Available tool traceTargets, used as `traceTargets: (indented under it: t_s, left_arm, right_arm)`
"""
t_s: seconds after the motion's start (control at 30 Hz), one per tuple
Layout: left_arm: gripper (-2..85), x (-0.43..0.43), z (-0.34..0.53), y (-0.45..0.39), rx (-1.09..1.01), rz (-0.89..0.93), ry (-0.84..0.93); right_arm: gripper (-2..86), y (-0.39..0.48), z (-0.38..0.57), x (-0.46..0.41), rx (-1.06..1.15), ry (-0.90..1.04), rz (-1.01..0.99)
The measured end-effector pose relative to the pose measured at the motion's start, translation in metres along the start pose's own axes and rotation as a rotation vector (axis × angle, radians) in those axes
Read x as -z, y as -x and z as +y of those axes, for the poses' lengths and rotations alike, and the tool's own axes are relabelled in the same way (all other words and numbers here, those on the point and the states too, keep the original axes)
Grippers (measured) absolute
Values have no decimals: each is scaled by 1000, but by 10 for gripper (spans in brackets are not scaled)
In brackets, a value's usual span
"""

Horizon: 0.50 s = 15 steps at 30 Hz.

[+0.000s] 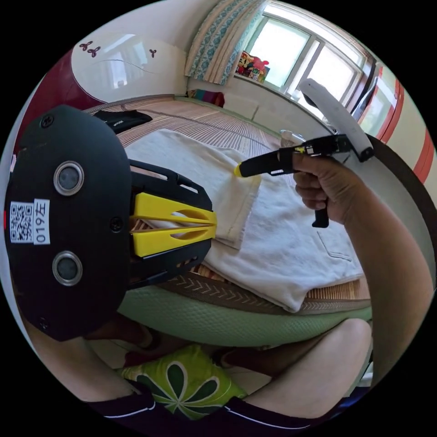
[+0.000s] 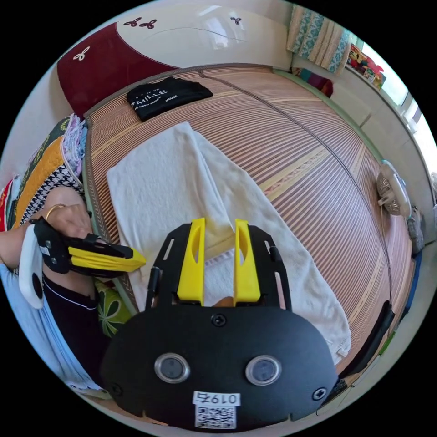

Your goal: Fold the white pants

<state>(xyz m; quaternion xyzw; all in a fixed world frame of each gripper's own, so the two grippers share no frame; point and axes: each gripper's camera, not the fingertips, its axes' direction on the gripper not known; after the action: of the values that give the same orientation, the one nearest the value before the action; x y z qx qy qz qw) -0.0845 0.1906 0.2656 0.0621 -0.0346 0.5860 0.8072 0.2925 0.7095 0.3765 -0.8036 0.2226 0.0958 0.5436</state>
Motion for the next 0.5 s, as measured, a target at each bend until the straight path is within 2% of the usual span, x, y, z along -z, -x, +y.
traceTargets:
  t_s: [0.13, 0.2, 0.27, 0.33, 0.4, 0.5]
  left_arm:
    - [7, -6, -4, 0, 3, 50, 12]
    - [7, -9, -6, -3, -2, 55, 19]
    - [6, -12, -12, -8, -23, 49, 35]
    - [6, -13, -14, -12, -30, 45, 41]
    - [6, -14, -15, -15, -24, 39, 37]
    - [7, -14, -16, -21, -25, 19, 25]
  right_arm:
    - [68, -2, 0, 2, 63, 21, 20]
    - [57, 12, -4, 2, 115, 47, 120]
    - [52, 45, -8, -12, 244, 101, 326]
    - [52, 58, -7, -25, 298, 124, 404]
    - [55, 52, -5, -22, 266, 111, 376]
    - [67, 12, 7, 3, 113, 29, 181]
